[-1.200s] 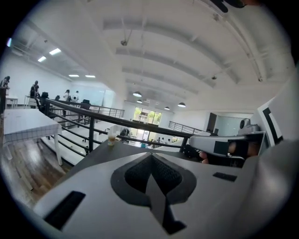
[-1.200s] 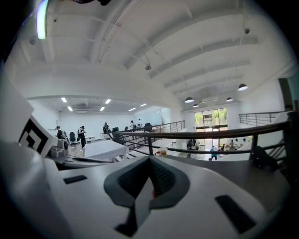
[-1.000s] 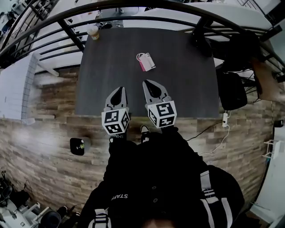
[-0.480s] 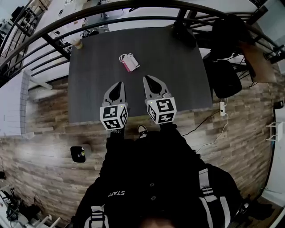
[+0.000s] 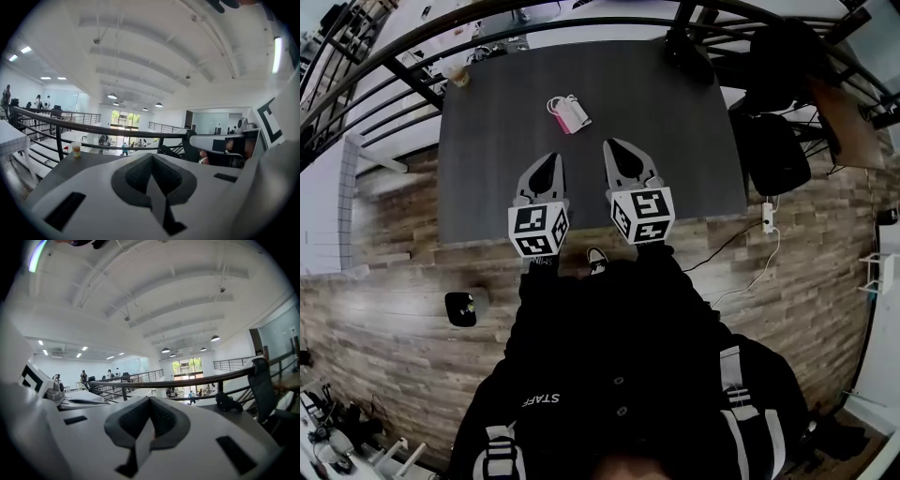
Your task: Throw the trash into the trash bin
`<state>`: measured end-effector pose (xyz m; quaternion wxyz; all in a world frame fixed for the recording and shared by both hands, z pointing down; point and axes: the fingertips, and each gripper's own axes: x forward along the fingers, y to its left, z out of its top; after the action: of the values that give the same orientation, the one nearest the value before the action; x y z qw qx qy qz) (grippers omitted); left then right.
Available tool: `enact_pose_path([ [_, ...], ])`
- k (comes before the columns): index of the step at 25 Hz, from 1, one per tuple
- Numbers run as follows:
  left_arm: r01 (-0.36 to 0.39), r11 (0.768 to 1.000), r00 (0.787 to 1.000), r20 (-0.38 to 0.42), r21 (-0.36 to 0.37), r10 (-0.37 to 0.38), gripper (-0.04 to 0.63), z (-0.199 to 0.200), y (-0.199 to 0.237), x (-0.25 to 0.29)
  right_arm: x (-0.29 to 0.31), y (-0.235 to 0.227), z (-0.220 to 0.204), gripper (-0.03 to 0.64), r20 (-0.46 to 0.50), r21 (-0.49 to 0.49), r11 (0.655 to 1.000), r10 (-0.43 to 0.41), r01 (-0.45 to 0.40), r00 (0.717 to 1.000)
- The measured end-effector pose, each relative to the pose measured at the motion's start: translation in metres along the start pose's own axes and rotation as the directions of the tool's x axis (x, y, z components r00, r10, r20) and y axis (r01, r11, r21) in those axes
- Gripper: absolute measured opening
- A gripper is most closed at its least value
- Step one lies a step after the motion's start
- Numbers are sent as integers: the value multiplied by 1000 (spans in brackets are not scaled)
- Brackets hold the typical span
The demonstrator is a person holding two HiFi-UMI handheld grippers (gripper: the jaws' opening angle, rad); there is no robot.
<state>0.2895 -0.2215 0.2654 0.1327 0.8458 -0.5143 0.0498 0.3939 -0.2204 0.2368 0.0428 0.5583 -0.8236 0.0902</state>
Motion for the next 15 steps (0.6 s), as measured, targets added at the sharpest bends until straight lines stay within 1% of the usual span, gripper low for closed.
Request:
enact_pose_path([
  [2, -2, 1000, 1000, -6, 6, 2, 0, 1, 3, 6, 7, -2, -1, 15, -5, 2, 1000, 1, -1, 1000],
  [5, -10, 1000, 1000, -24, -6, 10, 0, -4, 7, 12, 14, -6, -7, 15, -22, 9, 1000, 5, -5, 1000],
  [10, -26, 999, 998, -51, -23, 25, 0, -17, 12, 13, 19, -6, -22, 15, -52, 19, 1000, 15, -14, 999],
  [15, -44, 998, 995, -94, -45, 39, 0, -37, 24, 23, 36, -8, -44, 15, -103, 43, 999, 30, -26, 994],
])
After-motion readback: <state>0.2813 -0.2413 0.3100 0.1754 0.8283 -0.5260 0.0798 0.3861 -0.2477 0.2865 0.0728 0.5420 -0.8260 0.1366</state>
